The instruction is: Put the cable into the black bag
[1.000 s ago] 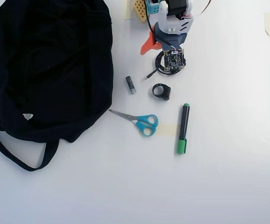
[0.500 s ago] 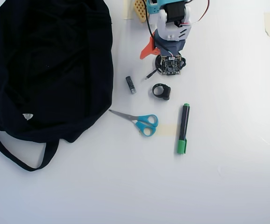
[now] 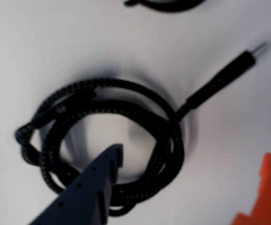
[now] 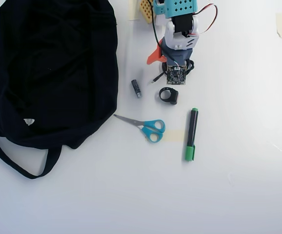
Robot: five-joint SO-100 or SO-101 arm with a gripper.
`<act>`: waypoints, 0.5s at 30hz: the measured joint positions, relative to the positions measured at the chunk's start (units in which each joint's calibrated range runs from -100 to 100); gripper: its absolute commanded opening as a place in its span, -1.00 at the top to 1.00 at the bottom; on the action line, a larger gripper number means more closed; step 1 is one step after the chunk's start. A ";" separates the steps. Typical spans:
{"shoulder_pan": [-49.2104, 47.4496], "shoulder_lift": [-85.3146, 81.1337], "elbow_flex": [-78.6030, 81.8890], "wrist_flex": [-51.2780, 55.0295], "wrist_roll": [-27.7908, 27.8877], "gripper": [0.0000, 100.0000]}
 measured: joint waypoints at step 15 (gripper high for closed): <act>-0.96 3.74 0.08 -3.86 0.00 0.38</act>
